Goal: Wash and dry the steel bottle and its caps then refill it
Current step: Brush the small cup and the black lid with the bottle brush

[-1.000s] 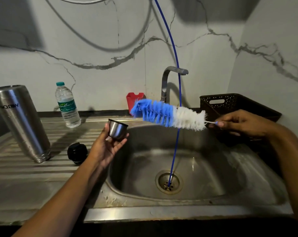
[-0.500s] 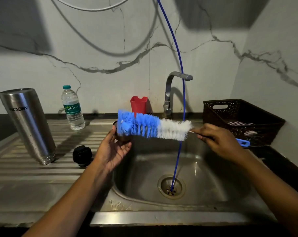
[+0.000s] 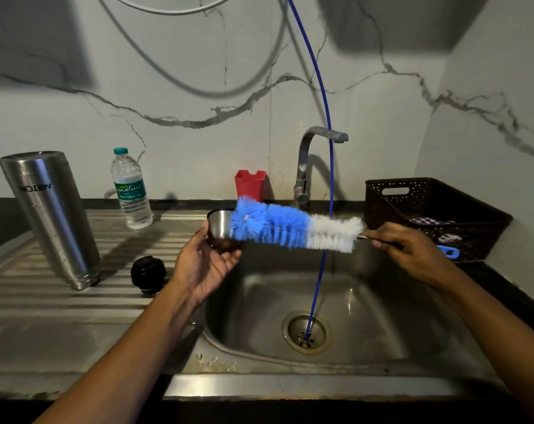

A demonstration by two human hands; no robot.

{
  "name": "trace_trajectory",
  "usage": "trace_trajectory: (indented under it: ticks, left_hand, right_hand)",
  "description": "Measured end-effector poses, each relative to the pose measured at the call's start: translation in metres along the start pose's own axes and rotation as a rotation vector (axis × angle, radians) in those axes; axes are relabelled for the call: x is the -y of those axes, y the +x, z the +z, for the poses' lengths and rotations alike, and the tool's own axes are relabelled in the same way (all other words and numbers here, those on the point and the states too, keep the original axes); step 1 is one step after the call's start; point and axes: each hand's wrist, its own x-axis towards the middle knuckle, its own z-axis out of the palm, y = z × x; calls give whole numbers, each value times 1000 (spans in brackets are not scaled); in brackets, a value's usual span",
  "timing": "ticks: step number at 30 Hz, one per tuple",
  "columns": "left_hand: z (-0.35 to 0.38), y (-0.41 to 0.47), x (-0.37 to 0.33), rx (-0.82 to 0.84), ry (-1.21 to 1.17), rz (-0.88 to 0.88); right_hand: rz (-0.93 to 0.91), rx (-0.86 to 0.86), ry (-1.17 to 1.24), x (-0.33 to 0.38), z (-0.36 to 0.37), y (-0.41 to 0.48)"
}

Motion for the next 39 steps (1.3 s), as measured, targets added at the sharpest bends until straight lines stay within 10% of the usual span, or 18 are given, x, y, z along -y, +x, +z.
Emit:
trace_trajectory:
  ticks: [39]
  left_hand:
    - [12,-8,1,55,-27,1]
  right_hand:
    - [14,-62,57,-2,6,-3]
